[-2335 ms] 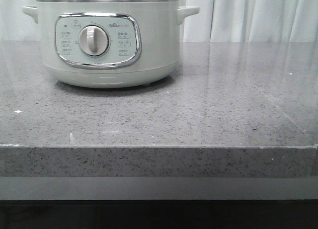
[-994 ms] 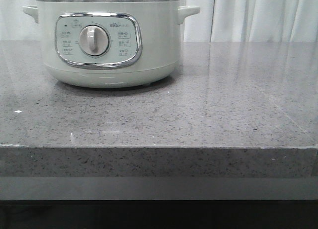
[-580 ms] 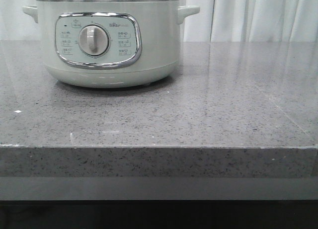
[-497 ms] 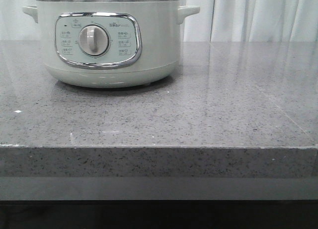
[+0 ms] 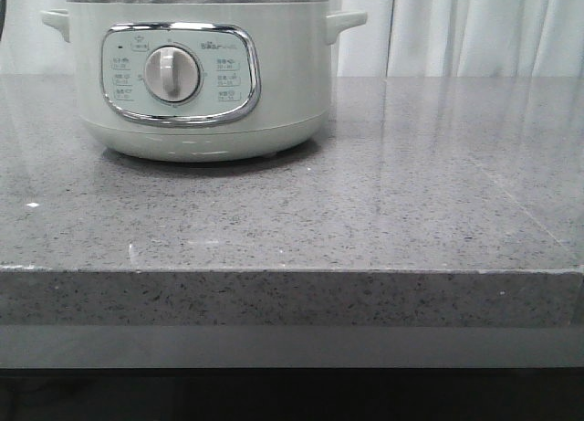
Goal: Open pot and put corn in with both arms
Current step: 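Move the held glass lid back over the pot with the left gripper, then lower the glass lid onto the pot and release it with the left gripper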
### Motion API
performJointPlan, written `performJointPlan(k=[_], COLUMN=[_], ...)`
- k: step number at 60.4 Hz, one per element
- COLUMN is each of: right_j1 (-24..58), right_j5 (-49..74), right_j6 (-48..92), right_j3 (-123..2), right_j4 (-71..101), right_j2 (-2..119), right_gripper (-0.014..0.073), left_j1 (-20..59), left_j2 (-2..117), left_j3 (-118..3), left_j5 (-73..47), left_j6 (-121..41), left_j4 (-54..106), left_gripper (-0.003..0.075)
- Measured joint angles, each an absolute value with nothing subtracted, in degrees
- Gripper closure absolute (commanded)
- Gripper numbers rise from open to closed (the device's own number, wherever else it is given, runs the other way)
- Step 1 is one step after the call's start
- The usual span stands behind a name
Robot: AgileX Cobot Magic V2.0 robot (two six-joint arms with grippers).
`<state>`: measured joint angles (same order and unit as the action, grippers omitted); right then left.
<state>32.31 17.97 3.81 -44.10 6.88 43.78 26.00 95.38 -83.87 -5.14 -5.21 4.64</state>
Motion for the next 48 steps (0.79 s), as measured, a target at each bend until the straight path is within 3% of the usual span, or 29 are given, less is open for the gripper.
performJointPlan(k=[48], right_j1=[32.31], right_j5=[17.97], right_j6=[3.72], right_j3=[-44.1], right_j4=[6.88], right_j2=[43.78], right_gripper=[0.0043], left_j1=[26.0], left_j2=[96.88], left_j3=[-83.96], left_j5=[-8.97], left_j6=[-5.21], left_j4=[5.75], left_gripper=[0.0532])
